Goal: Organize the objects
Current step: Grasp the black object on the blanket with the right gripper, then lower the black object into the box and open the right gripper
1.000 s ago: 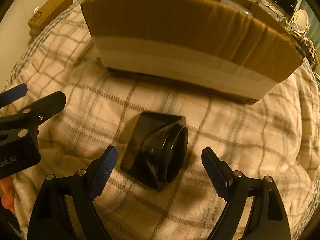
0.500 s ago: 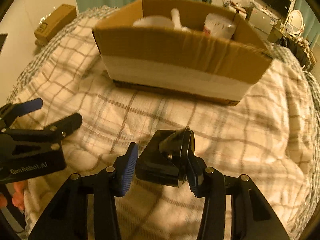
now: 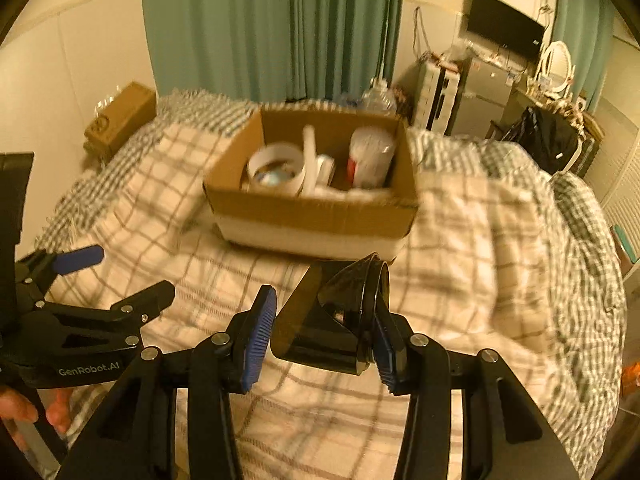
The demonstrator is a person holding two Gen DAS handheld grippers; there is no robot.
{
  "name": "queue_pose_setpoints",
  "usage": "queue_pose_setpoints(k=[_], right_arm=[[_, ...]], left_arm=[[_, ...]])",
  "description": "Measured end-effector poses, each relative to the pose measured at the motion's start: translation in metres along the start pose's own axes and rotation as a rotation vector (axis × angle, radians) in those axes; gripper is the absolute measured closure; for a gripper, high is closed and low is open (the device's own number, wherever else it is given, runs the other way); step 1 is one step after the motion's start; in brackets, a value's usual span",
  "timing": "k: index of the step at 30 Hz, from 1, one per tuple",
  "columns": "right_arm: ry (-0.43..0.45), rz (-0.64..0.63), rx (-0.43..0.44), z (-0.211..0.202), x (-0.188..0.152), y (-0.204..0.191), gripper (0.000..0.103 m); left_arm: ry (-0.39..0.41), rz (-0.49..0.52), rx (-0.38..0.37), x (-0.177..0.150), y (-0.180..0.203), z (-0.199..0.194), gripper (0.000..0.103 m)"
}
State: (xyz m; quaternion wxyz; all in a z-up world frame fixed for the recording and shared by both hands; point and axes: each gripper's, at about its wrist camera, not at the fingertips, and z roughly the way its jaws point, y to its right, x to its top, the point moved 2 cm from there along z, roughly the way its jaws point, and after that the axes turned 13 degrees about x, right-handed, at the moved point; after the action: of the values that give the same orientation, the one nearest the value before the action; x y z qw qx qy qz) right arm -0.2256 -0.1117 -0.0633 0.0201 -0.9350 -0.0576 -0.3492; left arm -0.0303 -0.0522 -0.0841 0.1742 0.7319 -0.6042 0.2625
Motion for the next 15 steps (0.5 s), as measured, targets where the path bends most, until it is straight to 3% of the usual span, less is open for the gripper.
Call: queue_pose_setpoints(k=[8, 15], right_arm=[[0.099, -0.045, 0.000, -0.029, 0.051, 0.003, 0.058], [0.168, -0.064, 0.032, -0.022, 0.113, 0.014, 0.058]], left_arm=[[0.063, -0.028, 0.000, 0.045, 0.006, -0.010, 0.000], [0.128, -0.062, 0.028, 0.104, 0.006, 0.003, 0.000]])
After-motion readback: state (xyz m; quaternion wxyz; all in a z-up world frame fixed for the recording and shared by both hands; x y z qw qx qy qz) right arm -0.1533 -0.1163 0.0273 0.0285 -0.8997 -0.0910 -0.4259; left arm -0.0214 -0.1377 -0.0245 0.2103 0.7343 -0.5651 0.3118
